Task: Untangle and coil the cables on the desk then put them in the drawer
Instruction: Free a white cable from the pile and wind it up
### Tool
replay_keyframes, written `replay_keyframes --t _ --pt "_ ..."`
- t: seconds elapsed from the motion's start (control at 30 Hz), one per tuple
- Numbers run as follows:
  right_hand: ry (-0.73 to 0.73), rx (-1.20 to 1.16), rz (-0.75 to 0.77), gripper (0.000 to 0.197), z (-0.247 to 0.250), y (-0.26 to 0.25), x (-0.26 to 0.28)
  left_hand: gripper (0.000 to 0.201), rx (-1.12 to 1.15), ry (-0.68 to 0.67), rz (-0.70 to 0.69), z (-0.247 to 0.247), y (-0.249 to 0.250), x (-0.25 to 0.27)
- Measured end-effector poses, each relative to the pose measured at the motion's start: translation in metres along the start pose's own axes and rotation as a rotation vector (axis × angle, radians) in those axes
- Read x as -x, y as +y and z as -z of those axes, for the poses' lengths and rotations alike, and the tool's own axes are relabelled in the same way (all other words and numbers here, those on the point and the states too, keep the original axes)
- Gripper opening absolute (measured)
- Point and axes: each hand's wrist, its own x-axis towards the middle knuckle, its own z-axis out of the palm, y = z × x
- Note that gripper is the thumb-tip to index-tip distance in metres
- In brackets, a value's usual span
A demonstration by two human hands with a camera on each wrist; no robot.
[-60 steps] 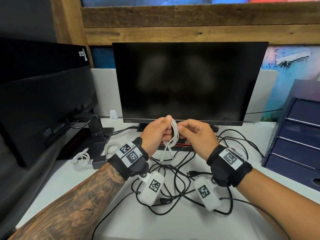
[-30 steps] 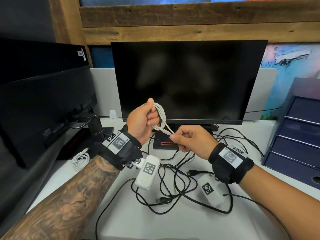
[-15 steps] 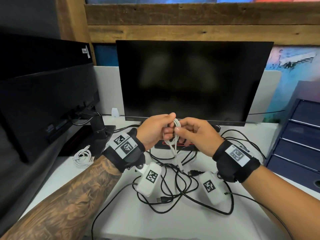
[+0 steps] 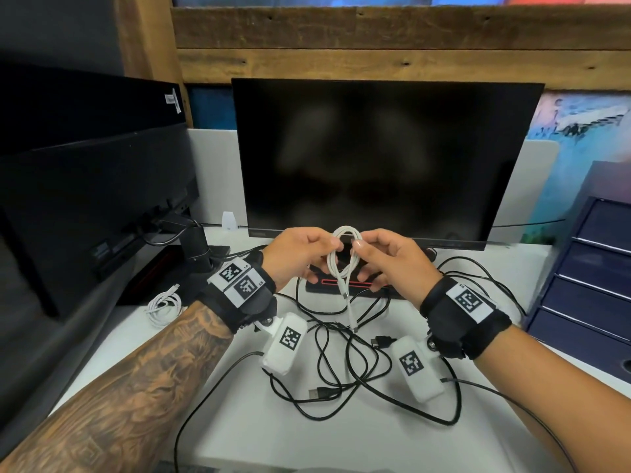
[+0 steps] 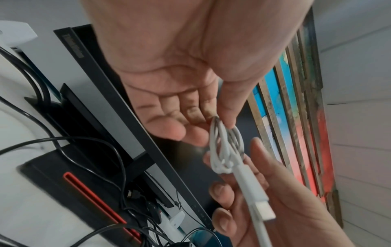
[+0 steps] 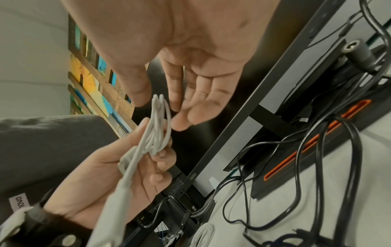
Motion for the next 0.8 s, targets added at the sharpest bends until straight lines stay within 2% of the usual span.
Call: replay_keyframes --t 0.17,0.33,0.43,0.57,0.63,0.73,0.8 --pt "-0.033 -0.042 -0.047 0.012 -0.011 0.0 -0.009 0.017 -0.024 0.032 0.012 0.013 -0.006 0.001" --pt "-0.09 -0.101 -0.127 0.012 -0.047 -0.005 -0.033 0.024 -0.075 0.107 0.089 0.051 -0.011 0.006" --pt "-0.174 -0.092 -0.164 0.01 -0.076 -0.006 -0.052 0.024 -0.073 0.255 0.147 0.084 -0.012 0.013" --pt "-0.284 -0.031 -0.233 0.012 -0.118 0.002 -0.076 0.01 -0.185 0.451 0.214 0.126 -0.023 0.028" --pt "-0.313 0.015 -0.271 0.014 -0.136 0.008 -0.085 0.01 -0.269 0.452 0.262 0.137 -0.032 0.035" --pt "-0.332 0.051 -0.35 0.008 -0.158 0.016 -0.096 0.014 -0.335 0.382 0.355 0.141 -0.044 0.044" --pt "-0.341 0.068 -0.408 0.012 -0.17 0.023 -0.102 0.015 -0.341 0.343 0.399 0.139 -0.05 0.048"
